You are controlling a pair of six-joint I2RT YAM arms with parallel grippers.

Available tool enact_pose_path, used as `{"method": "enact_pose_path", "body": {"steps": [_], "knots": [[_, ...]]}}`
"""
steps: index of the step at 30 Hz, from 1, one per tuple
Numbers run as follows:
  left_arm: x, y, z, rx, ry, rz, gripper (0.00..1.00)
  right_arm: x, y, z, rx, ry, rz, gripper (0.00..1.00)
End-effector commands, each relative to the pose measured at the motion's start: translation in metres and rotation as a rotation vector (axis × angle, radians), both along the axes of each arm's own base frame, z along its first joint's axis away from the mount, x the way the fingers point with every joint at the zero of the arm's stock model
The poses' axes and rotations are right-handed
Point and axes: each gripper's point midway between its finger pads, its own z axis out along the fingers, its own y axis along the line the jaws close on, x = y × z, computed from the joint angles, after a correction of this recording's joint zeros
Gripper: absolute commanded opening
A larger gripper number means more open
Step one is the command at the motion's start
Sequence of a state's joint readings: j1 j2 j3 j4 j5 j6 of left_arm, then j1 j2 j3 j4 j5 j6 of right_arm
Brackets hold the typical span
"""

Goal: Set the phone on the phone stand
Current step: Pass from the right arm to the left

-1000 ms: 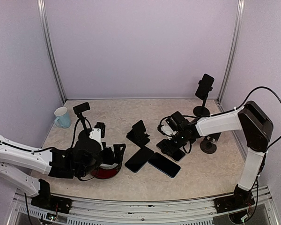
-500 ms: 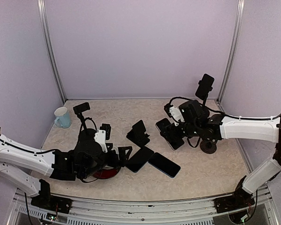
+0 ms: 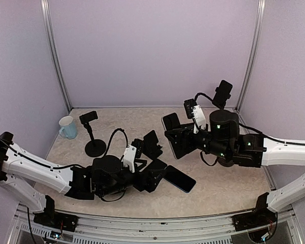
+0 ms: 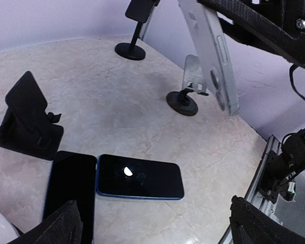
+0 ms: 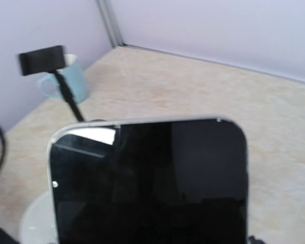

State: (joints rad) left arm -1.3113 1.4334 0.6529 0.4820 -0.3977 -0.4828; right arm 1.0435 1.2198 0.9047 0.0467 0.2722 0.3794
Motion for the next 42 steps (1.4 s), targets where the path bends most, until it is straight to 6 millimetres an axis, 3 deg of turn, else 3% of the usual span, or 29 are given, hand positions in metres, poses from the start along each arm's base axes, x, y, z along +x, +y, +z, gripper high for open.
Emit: {"method": "enact_pose_path", "body": {"steps": [1, 8, 19, 25, 34, 37, 42], "knots": [[-0.012, -0.024, 0.033, -0.106, -0.037, -0.09, 0.99, -0.012, 0.014, 0.026, 0.143, -0.041, -0.037, 0.39], [-0.012, -0.019, 0.043, -0.183, -0.045, -0.076, 0.99, -0.039, 0.027, 0.04, 0.238, -0.079, -0.053, 0.41], [-0.007, -0.014, 0.04, -0.181, -0.061, -0.04, 0.93, -0.066, 0.051, 0.03, 0.285, -0.039, -0.022, 0.42], [-0.008, -0.011, 0.04, -0.199, -0.059, -0.035, 0.74, -0.075, 0.052, 0.028, 0.294, -0.037, -0.042, 0.43], [-0.007, -0.005, 0.04, -0.202, -0.064, -0.024, 0.25, -0.083, 0.06, 0.02, 0.298, -0.03, -0.046, 0.44], [-0.007, -0.003, 0.038, -0.202, -0.055, -0.017, 0.14, -0.084, 0.063, 0.018, 0.297, -0.021, -0.039, 0.45], [-0.007, 0.002, 0.039, -0.198, -0.066, 0.002, 0.0, -0.088, 0.063, 0.022, 0.292, -0.032, -0.015, 0.58]]}}
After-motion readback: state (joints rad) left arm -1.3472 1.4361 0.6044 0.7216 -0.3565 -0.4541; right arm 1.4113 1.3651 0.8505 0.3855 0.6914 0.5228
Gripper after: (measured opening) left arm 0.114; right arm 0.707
